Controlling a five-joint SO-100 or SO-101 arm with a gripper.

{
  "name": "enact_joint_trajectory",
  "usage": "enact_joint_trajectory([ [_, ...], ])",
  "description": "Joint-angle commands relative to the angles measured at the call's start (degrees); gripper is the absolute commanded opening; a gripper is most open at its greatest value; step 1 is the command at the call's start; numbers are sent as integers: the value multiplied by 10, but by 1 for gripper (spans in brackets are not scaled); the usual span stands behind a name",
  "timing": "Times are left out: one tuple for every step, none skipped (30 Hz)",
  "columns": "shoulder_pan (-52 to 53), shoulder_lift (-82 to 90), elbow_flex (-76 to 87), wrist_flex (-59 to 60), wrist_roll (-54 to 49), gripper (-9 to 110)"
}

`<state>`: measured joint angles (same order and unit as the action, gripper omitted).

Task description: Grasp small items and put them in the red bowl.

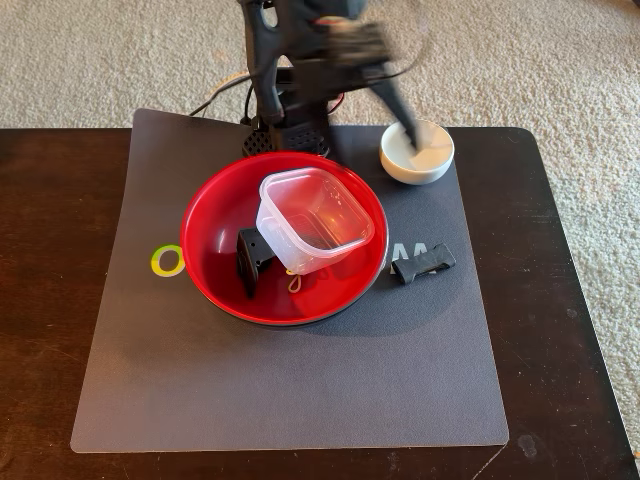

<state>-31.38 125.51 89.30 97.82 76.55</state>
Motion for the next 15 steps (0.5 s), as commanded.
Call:
enact_joint_trajectory([
  [-87,-41,18,-4,25,34],
  [-102,-69,18,-3,27,34],
  [-115,-94,19,-3,31,34],
  [-127,-124,19,-3,33,34],
  [-135,-152,21,-4,40,34],
  [-143,-178,24,-11,46,34],
  [-150,-193,31,-27,49,34],
  [-159,-201,44,-54,50,34],
  [-169,-208,59,-80,54,34],
  [-179,-221,69,-98,57,34],
  [-192,-243,69,-106,58,34],
  [-204,-268,70,-115,58,34],
  [-216,-296,70,-121,58,34],
  [-228,-320,71,-127,56,34],
  [-238,-337,79,-141,56,34],
])
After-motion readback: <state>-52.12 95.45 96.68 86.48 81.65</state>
